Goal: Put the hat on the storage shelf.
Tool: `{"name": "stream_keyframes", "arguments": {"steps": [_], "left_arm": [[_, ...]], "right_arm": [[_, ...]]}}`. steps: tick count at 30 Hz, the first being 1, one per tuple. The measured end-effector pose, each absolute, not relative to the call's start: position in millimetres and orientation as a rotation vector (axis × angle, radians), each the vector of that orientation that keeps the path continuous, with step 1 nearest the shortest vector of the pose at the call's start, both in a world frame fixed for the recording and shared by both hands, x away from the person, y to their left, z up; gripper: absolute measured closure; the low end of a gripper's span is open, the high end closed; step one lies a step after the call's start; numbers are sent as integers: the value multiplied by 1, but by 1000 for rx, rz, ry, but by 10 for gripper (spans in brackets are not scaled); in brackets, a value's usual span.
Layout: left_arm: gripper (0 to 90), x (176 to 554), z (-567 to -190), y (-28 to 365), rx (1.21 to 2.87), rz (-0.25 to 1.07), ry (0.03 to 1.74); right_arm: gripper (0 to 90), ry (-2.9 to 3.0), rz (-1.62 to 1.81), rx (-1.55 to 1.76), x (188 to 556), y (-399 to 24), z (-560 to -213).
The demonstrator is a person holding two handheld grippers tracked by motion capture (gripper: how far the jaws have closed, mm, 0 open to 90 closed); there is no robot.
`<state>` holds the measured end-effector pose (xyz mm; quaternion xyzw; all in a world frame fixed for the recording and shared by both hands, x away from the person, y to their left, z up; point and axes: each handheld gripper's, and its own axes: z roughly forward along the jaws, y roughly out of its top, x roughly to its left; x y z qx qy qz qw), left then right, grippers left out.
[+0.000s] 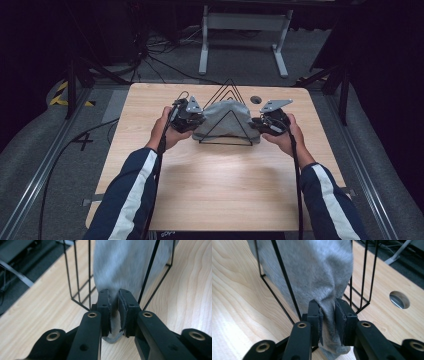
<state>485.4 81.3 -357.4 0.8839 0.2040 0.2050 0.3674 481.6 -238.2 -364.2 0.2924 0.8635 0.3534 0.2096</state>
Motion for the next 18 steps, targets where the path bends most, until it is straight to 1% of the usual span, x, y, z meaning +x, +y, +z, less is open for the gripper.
{"name": "stream_keyframes", "arguments": {"steps": [8, 14, 18], "left_arm": [[750, 466, -349, 94, 2290, 557, 488], [720, 451, -350, 107, 2328, 564, 469], [672, 441, -352, 118, 2341, 569, 468]], "right_arm": [[675, 2395, 982, 797, 466, -245, -348], [639, 2393, 977, 789, 459, -253, -344], [600, 2406, 950, 788, 452, -259, -344]]}}
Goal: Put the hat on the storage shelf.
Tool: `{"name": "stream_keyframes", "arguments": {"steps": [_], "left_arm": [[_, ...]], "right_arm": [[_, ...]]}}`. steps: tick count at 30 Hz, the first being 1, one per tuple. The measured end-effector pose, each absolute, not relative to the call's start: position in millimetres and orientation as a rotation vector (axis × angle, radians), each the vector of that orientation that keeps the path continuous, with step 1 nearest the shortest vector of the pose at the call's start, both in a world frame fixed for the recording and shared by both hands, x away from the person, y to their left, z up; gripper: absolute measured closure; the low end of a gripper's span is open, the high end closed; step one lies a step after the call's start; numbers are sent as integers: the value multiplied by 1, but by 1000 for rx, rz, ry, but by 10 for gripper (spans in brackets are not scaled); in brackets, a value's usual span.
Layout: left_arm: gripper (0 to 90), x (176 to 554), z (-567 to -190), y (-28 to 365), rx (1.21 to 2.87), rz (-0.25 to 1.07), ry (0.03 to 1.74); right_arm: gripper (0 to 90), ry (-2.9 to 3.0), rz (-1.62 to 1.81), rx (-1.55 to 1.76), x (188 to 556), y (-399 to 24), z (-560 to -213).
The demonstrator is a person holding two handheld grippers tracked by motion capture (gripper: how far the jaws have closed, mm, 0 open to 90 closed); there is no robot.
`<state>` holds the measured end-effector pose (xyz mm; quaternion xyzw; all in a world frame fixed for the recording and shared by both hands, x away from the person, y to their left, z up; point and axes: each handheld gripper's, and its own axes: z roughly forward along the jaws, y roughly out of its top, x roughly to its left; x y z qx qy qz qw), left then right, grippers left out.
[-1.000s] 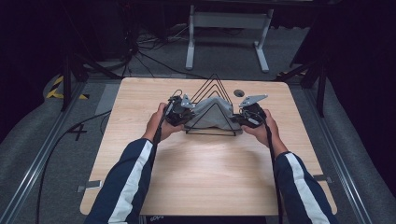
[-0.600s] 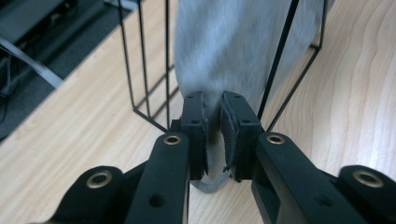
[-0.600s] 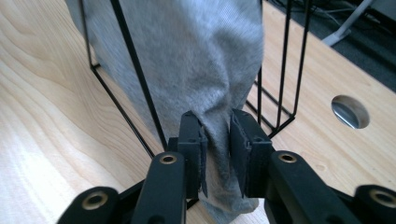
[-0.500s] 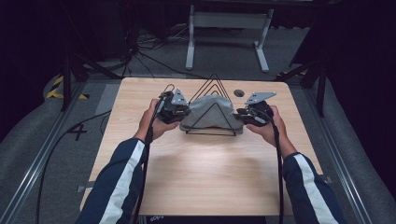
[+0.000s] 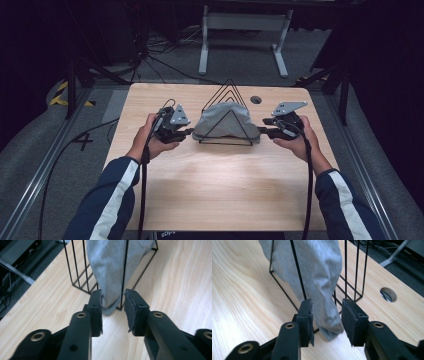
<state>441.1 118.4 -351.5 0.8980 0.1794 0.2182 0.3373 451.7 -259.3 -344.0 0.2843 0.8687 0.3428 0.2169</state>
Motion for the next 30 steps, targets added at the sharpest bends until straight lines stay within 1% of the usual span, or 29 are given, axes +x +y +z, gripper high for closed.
{"name": "stream_keyframes", "arguments": {"steps": [2, 5, 9, 11, 14, 19, 22, 23, 24, 25, 26, 30], "left_arm": [[630, 436, -353, 124, 2357, 580, 474], [598, 429, -356, 133, 2373, 574, 476], [504, 421, -364, 144, 2402, 586, 514], [474, 416, -370, 151, 2417, 592, 517], [399, 408, -378, 159, 2440, 598, 533], [312, 393, -390, 174, 2464, 571, 549], [281, 384, -398, 183, 2466, 562, 562], [272, 380, -401, 187, 2467, 557, 566], [272, 377, -403, 189, 2463, 553, 572], [269, 369, -412, 196, 2448, 538, 582], [269, 369, -412, 196, 2448, 538, 582], [261, 356, -433, 206, 2463, 512, 600]], "right_arm": [[573, 2413, 941, 790, 449, -263, -345], [541, 2419, 929, 796, 443, -270, -345], [485, 2432, 882, 782, 434, -275, -348], [455, 2438, 874, 779, 430, -277, -350], [399, 2444, 805, 766, 422, -281, -355], [352, 2442, 786, 778, 408, -291, -366], [332, 2438, 792, 781, 399, -299, -375], [314, 2436, 797, 788, 390, -306, -384], [314, 2436, 797, 788, 390, -306, -384], [308, 2439, 816, 807, 383, -314, -393], [308, 2439, 816, 807, 383, -314, -393], [291, 2436, 865, 865, 367, -332, -416]]}}
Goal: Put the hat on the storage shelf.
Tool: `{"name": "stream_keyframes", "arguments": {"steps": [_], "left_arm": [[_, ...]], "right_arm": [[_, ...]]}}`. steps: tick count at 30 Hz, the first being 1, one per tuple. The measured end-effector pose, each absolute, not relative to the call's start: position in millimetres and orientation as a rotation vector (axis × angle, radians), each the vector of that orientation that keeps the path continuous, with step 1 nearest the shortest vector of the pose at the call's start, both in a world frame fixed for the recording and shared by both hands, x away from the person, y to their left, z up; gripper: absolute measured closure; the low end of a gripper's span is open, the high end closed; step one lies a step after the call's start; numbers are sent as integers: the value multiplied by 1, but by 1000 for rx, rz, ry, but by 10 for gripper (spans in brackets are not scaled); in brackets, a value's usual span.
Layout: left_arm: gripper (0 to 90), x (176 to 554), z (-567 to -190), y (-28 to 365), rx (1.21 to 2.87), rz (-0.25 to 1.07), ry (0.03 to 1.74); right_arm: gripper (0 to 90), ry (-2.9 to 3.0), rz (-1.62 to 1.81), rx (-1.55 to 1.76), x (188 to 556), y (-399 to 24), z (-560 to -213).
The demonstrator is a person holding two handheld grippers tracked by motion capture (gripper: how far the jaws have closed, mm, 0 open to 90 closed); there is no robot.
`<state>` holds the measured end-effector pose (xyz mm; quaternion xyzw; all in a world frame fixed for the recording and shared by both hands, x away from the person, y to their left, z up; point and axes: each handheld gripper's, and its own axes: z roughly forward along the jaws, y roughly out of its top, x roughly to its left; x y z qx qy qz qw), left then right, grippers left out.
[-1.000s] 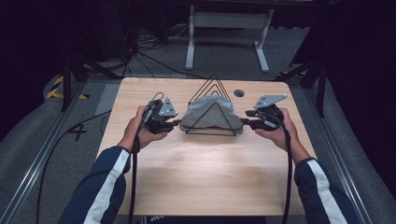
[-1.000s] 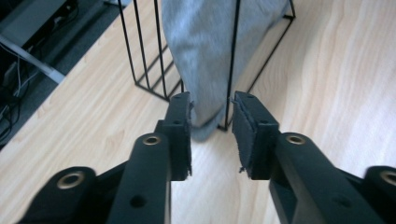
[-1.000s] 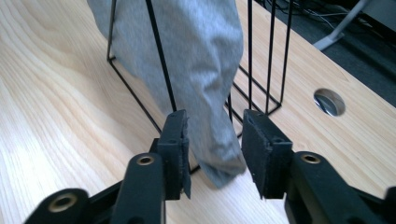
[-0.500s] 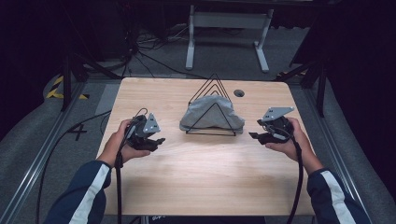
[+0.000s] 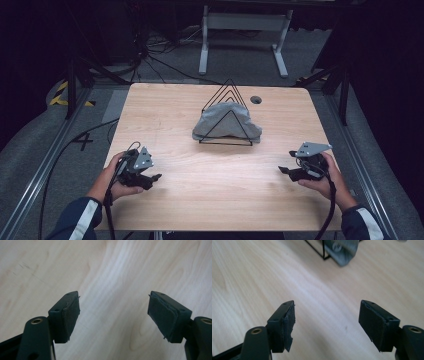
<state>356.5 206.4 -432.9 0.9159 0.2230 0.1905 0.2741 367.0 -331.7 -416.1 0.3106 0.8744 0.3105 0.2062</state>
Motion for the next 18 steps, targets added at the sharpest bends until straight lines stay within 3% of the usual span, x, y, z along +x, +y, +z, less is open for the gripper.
{"name": "stream_keyframes", "arguments": {"steps": [12, 18], "left_arm": [[192, 340, -477, 240, 2284, 367, 746], [154, 340, -482, 245, 2224, 323, 813]], "right_arm": [[236, 2387, 982, 1038, 336, -368, -464], [223, 2341, 1025, 1070, 335, -372, -468]]}}
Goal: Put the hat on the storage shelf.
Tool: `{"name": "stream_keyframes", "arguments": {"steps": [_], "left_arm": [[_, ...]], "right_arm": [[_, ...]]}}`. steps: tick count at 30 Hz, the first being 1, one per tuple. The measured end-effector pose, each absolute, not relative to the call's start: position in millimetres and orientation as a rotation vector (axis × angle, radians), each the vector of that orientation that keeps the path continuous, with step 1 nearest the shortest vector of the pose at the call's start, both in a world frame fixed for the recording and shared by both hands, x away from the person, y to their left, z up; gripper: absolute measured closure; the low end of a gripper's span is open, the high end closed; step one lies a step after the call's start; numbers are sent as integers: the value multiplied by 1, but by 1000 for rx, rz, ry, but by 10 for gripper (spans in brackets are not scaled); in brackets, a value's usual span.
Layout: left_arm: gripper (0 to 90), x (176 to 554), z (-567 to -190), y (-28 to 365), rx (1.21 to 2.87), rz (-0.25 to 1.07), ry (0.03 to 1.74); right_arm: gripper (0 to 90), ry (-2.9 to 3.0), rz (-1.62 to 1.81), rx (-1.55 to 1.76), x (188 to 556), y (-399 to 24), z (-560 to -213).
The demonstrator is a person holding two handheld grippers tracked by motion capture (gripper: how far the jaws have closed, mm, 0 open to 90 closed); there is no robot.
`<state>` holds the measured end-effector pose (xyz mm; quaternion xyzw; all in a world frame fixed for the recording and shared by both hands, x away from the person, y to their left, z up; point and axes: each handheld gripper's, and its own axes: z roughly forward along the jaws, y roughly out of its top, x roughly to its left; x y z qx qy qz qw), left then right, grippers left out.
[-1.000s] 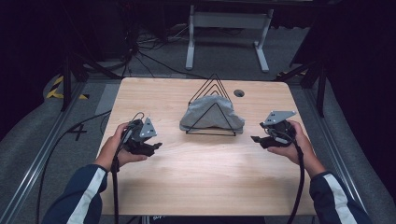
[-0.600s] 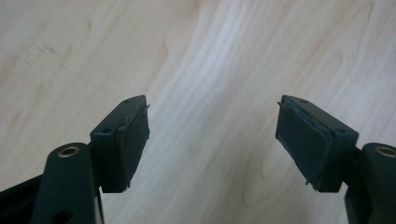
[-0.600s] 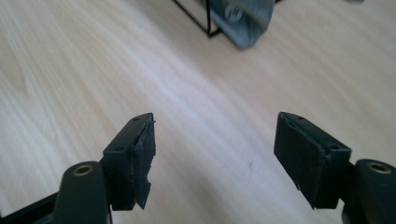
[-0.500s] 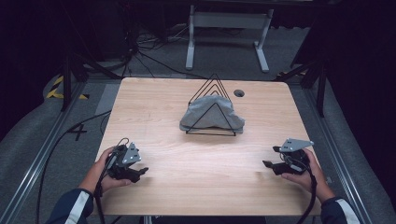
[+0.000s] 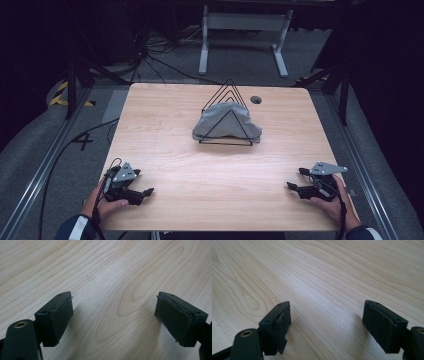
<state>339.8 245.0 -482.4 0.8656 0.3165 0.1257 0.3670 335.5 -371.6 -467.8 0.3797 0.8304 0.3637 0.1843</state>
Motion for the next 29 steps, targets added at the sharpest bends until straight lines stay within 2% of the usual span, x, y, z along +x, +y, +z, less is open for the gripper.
{"name": "stream_keyframes", "arguments": {"steps": [29], "left_arm": [[121, 342, -483, 244, 2226, 323, 823]], "right_arm": [[203, 2308, 1002, 1122, 337, -372, -468]]}}
